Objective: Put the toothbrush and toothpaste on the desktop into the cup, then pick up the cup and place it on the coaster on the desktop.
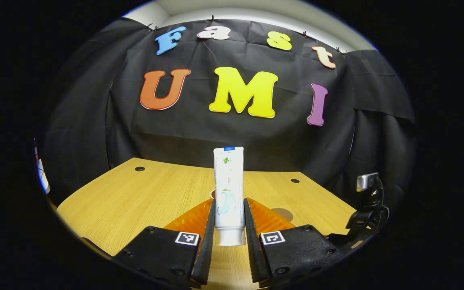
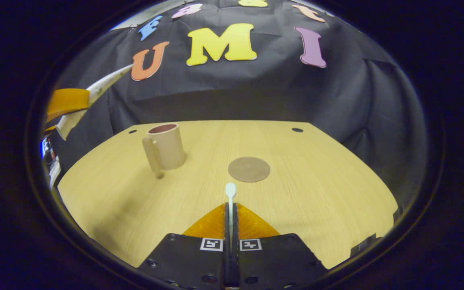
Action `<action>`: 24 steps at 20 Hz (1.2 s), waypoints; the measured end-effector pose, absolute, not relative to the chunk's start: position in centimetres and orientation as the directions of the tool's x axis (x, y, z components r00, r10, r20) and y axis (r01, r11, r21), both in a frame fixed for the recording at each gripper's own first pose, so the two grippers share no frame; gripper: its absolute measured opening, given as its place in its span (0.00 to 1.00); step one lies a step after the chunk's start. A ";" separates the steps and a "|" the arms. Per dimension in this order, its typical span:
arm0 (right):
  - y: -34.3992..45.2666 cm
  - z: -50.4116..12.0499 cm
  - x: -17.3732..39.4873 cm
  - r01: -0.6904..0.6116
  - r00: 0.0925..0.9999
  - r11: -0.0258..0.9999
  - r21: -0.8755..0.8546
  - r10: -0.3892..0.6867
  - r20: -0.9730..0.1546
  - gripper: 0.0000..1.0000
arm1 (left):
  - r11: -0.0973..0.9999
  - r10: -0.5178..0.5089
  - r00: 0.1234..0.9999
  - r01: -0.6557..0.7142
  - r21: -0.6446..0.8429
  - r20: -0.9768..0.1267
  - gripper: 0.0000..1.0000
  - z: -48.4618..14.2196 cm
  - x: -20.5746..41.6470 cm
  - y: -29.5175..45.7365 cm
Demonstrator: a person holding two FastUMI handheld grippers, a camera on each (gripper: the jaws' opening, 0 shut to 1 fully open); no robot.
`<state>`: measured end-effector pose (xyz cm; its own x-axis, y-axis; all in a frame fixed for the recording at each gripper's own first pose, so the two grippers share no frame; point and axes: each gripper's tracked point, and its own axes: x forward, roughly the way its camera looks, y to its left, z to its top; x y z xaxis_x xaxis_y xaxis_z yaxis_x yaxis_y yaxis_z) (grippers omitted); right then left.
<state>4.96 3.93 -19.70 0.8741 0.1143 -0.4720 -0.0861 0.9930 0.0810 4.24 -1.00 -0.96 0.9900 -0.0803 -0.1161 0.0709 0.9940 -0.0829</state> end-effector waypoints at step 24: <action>4.1 -10.3 0.4 -0.196 0.964 0.974 0.112 0.212 -0.159 0.00 | 0.995 -0.033 0.998 0.028 -0.099 -0.055 0.41 0.1 11.2 0.3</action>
